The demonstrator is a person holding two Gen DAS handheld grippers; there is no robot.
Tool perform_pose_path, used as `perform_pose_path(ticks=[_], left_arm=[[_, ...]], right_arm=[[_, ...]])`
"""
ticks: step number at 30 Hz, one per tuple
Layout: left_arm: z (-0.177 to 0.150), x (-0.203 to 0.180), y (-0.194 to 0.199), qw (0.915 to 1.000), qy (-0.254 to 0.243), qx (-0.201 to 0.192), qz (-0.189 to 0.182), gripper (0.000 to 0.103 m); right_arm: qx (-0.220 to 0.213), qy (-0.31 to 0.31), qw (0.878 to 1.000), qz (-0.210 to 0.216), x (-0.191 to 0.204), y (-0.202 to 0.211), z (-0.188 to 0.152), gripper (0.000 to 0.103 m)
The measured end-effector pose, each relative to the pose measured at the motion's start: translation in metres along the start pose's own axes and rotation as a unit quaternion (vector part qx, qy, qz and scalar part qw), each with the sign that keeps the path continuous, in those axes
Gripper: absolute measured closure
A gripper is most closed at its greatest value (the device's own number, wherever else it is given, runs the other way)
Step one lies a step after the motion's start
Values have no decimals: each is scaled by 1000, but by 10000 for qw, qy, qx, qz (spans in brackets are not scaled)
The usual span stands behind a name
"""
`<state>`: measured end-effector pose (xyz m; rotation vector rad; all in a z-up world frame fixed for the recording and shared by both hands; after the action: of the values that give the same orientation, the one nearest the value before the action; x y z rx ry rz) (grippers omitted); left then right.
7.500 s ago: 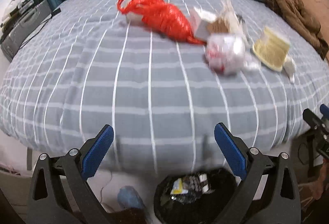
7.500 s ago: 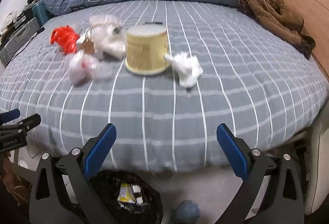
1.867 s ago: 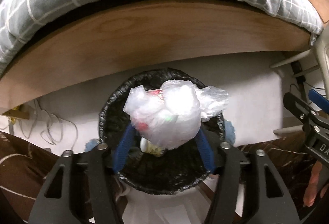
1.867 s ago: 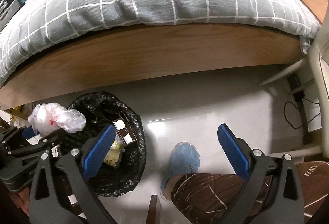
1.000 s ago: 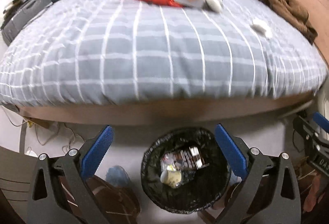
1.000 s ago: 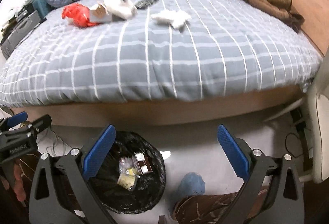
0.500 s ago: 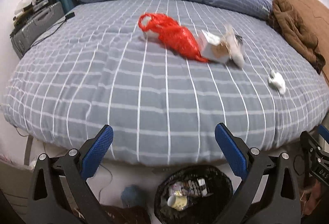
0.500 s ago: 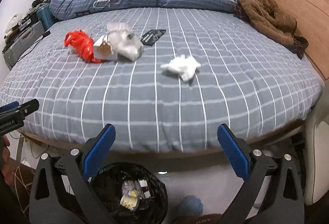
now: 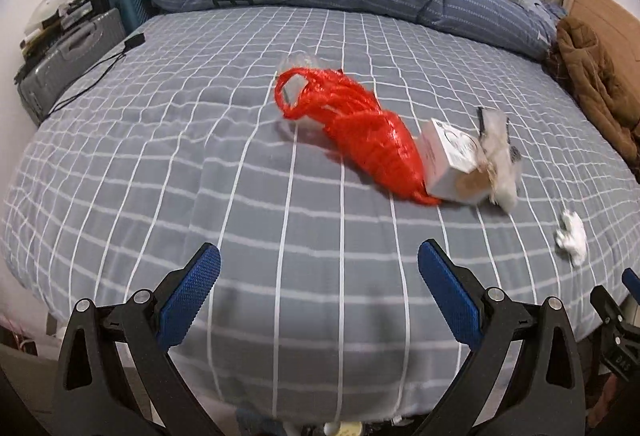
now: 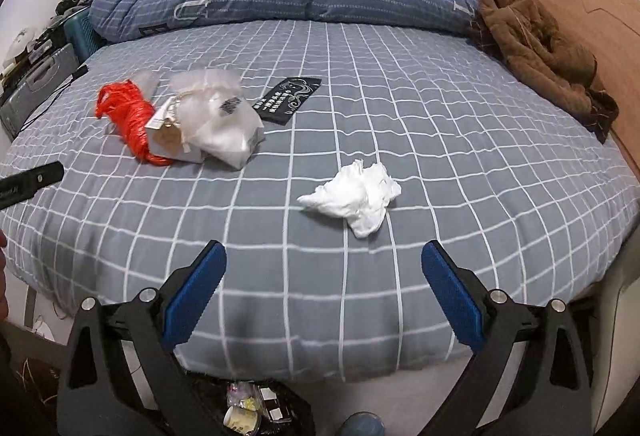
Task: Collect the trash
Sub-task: 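Move both tools back over the bed toward the remaining trash, then grasp the red plastic bag with the left tool while the right tool grasps the white tissue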
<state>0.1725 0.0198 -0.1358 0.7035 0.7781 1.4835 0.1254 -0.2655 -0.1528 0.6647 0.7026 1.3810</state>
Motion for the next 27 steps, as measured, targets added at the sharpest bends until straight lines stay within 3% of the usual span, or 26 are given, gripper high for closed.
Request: perform_pose_path(ticks=[14, 27], left_arm=[[59, -19, -74, 9999, -15, 131, 62, 6], [75, -30, -109, 9994, 123, 308, -41, 6]], right_arm=[[143, -229, 9995, 131, -23, -54, 22, 23], [387, -291, 9982, 340, -23, -88, 23, 44]])
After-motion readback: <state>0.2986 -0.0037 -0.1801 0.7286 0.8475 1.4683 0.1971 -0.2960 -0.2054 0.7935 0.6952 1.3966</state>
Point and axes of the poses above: each gripper's, at about its wrist camera, not at the fingertips, and y roughly against the way its jaws point, x to its left, z to its top, the point moved 10 cm from there along -y, roughly the way its jaws point, and after that the axes turned 1 degree about -z, right-handed, at the moved point
